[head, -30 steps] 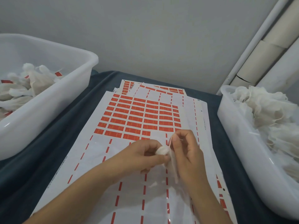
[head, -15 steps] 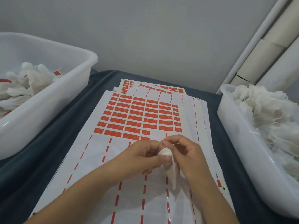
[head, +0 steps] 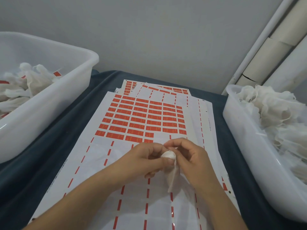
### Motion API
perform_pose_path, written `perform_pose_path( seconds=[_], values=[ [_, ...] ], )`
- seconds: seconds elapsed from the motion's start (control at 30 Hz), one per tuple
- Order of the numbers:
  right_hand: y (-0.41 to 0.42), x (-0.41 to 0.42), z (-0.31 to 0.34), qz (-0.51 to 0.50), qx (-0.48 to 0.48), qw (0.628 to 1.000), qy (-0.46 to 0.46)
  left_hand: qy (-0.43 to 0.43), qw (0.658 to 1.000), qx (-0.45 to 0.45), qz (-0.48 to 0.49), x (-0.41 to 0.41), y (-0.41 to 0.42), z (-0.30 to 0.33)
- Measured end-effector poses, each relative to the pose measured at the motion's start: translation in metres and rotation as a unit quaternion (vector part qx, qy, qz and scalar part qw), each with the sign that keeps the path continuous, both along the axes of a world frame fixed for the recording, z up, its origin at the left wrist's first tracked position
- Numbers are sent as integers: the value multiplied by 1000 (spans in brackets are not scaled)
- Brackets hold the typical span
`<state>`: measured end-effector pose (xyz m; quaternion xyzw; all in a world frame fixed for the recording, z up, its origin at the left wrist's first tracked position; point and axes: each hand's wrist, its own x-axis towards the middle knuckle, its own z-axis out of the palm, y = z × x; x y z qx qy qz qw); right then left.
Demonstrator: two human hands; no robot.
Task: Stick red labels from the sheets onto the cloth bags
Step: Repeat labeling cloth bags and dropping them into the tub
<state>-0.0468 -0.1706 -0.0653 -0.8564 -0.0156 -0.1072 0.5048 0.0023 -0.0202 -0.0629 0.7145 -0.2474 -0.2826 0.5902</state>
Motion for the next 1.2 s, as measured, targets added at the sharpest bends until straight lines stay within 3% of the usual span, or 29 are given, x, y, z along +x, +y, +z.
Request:
perform_pose_path(
  seconds=[0.1,0.27,0.5,0.6,0.77,0.9,1.1,1.2],
  values=[
    [0,-2,2,26,-7,1000,8,17,1000,-1,26,3,2,2],
    [1,1,7,64,67,994,62,2,997,6,77,6,2,0],
    [-1,-2,8,4,61,997,49,-31,999,-13,33,4,4,5],
    [0,-2,8,-13,59,997,55,-73,996,-4,45,3,3,6],
    [4,-2,9,-28,82,993,78,-218,971,38,91,1,2,1],
    [6,-5,11,-16,146,978,151,-249,961,16,120,0,4,4],
    [6,-11,23,100,371,898,212,-200,976,-57,66,-3,4,14],
    [4,-10,19,94,424,875,213,-85,988,-112,66,-2,4,16]
  ],
)
